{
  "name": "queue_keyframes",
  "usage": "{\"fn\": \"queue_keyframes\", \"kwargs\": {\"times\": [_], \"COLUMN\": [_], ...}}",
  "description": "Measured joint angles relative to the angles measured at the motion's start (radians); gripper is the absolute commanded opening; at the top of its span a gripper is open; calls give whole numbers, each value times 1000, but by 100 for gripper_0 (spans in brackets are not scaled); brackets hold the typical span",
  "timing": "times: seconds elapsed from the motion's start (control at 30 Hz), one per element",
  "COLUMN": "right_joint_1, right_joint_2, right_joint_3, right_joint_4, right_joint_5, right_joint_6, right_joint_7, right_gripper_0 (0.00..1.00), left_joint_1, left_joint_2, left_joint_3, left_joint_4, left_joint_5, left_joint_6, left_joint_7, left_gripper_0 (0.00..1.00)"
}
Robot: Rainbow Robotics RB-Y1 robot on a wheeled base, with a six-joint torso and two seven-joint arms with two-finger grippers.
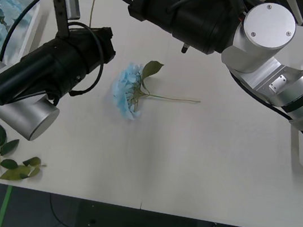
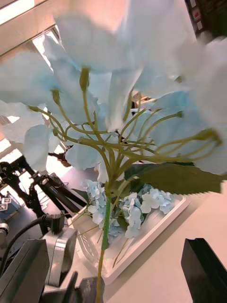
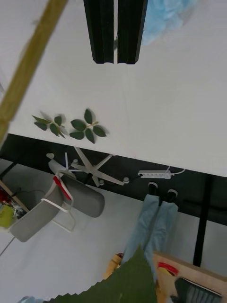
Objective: Place the red flowers into the right box and the blue flowers into the left box. If a person shows an open palm, hand one flower to the person first, then continue sorting.
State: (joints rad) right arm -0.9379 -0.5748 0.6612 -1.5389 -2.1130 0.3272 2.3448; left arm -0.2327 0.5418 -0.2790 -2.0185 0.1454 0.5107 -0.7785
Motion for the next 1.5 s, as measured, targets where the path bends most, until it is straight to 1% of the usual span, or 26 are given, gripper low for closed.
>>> {"fn": "queue_keyframes", "kwargs": {"times": [0.1, 0.23, 0.4, 0.53, 0.6, 0.73, 0.83, 1.0, 1.13, 1.2, 1.3, 1.4, 1.5], "right_joint_1": [0, 0, 0, 0, 0, 0, 0, 0, 0, 0, 0, 0, 0], "right_joint_2": [0, 0, 0, 0, -1, -4, -6, -24, -57, -74, -96, -119, -143], "right_joint_3": [0, 0, 0, 0, 0, 0, 0, -2, -5, -10, -17, -20, -22], "right_joint_4": [0, 0, 1, 1, 1, 1, 1, 1, 1, 1, 1, 1, 1], "right_joint_5": [0, 0, 0, -1, -1, -2, -2, -2, -2, -2, -1, -1, 1], "right_joint_6": [-2, -4, -6, -6, -6, -6, -5, 47, 109, 134, 151, 173, 199], "right_joint_7": [0, 0, 0, 0, 0, 0, 1, 1, 2, 3, 10, 12, 17], "right_gripper_0": [85, 86, 86, 86, 86, 86, 86, 86, 86, 86, 86, 86, 86], "left_joint_1": [53, 154, 320, 458, 518, 616, 662, 675, 668, 645, 584, 521, 488], "left_joint_2": [57, 176, 362, 494, 536, 576, 607, 662, 694, 704, 705, 705, 705], "left_joint_3": [64, 152, 265, 386, 469, 640, 711, 710, 660, 608, 507, 410, 362], "left_joint_4": [-1, -7, -26, -38, -51, -64, -47, 83, 204, 266, 343, 404, 447], "left_joint_5": [35, 136, 285, 420, 465, 507, 510, 510, 502, 474, 404, 396, 396], "left_joint_6": [-1, -2, -2, 12, 81, 240, 313, 305, 239, 222, 219, 217, 207], "left_joint_7": [33, 44, 44, 45, 45, 45, 45, 45, 45, 45, 45, 45, 45], "left_gripper_0": [0, 0, 0, 0, 0, 0, 0, 0, 0, 0, 0, 0, 0]}}
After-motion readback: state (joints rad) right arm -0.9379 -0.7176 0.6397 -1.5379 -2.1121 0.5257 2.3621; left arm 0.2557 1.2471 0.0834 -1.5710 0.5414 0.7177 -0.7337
